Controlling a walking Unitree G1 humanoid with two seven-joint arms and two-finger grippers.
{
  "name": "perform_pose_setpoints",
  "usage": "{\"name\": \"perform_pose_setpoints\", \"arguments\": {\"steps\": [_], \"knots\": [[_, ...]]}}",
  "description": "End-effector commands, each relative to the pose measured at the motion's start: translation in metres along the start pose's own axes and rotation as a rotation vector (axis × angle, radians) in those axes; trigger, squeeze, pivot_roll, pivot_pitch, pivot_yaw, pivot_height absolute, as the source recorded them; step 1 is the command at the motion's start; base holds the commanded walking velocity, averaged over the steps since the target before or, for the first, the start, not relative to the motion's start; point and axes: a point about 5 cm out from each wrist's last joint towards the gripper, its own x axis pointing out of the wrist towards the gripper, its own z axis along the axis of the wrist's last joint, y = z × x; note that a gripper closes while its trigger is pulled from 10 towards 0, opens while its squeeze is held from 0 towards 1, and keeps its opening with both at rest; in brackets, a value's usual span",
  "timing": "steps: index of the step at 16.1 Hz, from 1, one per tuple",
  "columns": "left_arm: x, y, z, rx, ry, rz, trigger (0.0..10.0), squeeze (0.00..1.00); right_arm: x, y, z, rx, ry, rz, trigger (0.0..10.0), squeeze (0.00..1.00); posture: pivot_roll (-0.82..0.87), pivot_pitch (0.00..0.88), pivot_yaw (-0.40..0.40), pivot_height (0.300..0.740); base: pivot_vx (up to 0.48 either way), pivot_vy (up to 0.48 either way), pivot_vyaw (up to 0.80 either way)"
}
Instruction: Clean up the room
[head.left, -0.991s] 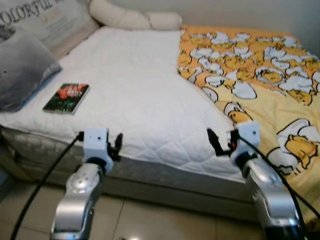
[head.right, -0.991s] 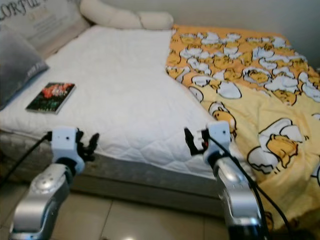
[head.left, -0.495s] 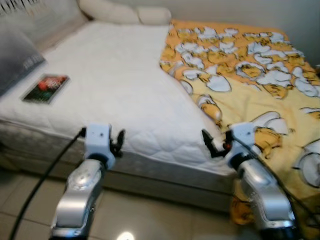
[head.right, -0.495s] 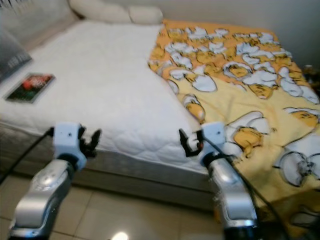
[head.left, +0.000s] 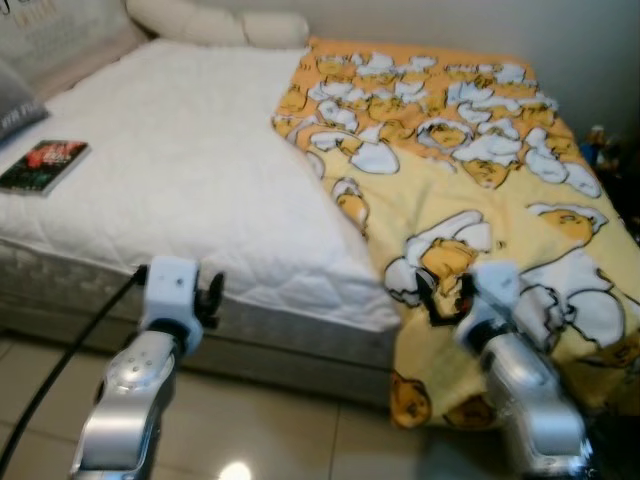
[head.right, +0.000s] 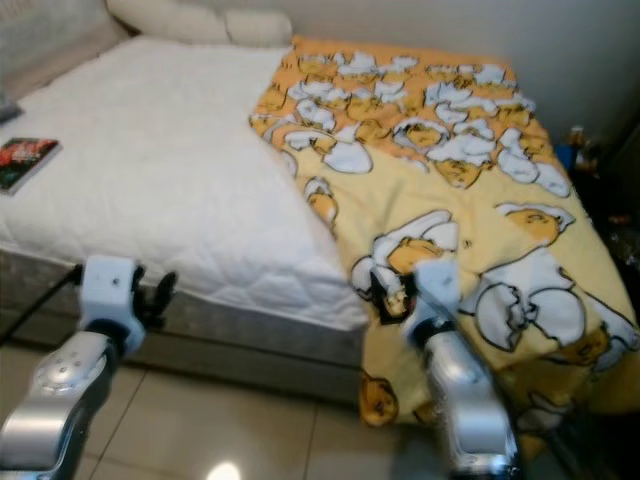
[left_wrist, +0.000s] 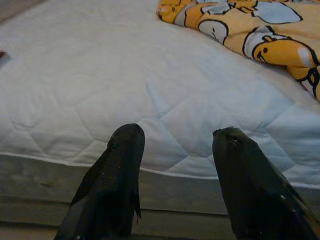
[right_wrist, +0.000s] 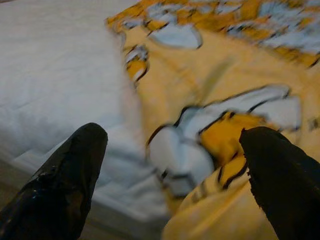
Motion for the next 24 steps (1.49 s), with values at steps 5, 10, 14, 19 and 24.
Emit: {"name": "perform_pose_setpoints", "arguments": {"steps": [5, 10, 14, 19, 24], "knots": [[-0.001, -0.016, -0.001, -0.017, 0.004, -0.087, 10.0, 0.22, -0.021, -0.012, -0.004, 0.006, -0.03, -0.079, 10.0, 0.0, -0.09, 0.0, 0.112, 0.74, 0.0, -0.423, 0.0], [-0.012, -0.016, -0.012, -0.038, 0.019, -0.064, 10.0, 0.22, -0.025, -0.016, 0.0, -0.011, -0.041, -0.065, 10.0, 0.0, -0.09, 0.0, 0.086, 0.74, 0.0, -0.425, 0.0], [-0.016, -0.018, -0.014, -0.031, 0.026, -0.07, 10.0, 0.22, -0.03, -0.014, -0.005, -0.013, -0.021, -0.04, 10.0, 0.0, -0.08, 0.0, 0.077, 0.74, 0.0, -0.424, 0.0], [-0.012, -0.023, -0.006, -0.093, 0.001, -0.04, 10.0, 0.13, -0.027, -0.011, -0.006, -0.016, -0.005, -0.017, 10.0, 0.0, -0.07, 0.0, 0.068, 0.74, 0.0, -0.223, 0.0], [-0.01, -0.019, 0.001, -0.147, -0.052, -0.041, 10.0, 0.1, -0.02, -0.002, -0.005, 0.001, -0.001, 0.014, 10.0, 0.0, -0.07, 0.0, 0.06, 0.74, 0.0, 0.0, 0.0]]}}
